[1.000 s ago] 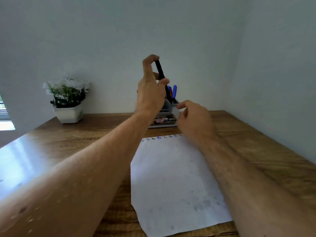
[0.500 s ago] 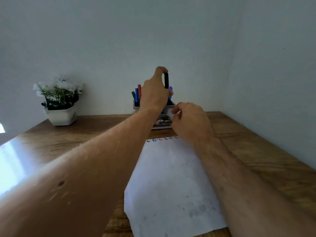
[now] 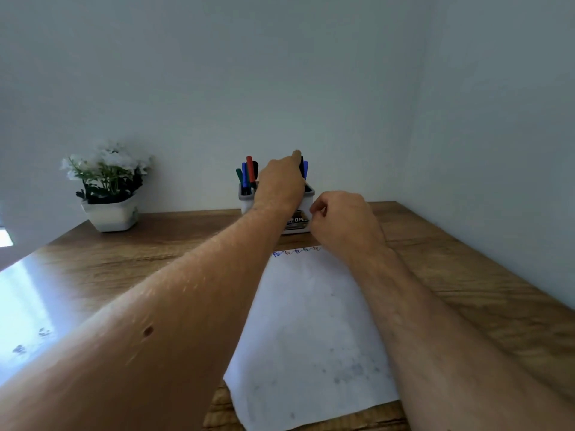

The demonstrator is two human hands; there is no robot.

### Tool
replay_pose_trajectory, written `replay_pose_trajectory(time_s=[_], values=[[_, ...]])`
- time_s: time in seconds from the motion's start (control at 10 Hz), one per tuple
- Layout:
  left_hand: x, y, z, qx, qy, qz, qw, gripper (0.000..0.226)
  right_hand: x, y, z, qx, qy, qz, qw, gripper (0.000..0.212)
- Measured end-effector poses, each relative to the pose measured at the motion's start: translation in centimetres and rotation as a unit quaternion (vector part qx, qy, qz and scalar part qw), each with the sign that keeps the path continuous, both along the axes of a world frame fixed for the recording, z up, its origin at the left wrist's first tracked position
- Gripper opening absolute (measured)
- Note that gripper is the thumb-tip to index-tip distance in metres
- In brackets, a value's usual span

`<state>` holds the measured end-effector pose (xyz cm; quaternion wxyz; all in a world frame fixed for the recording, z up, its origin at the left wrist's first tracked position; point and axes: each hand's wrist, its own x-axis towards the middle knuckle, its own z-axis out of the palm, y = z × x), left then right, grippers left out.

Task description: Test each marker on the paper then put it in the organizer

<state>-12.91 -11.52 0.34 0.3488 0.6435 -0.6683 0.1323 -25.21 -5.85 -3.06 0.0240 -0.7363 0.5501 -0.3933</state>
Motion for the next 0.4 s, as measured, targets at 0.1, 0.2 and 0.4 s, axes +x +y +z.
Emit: replay_pose_trajectory(time_s=[0.1, 0.2, 0.4], values=[[0.1, 0.1, 0.0, 0.008, -0.004, 0.009, 1.000, 0.035, -0.1, -0.1, -0.2, 0.004, 0.001, 0.001, 1.000, 0.022], [0.5, 1.0, 0.2, 0.007, -0.012, 0.006, 1.000, 0.015, 0.0, 0.1, 0.1, 0.008, 0.005, 0.009, 1.000, 0.023], [3.2, 6.7, -0.6, -0.027, -0.027, 0.046, 0.998, 0.026, -0.3, 0.8, 1.2, 0.037, 0.029, 0.056, 0.997, 0.026]])
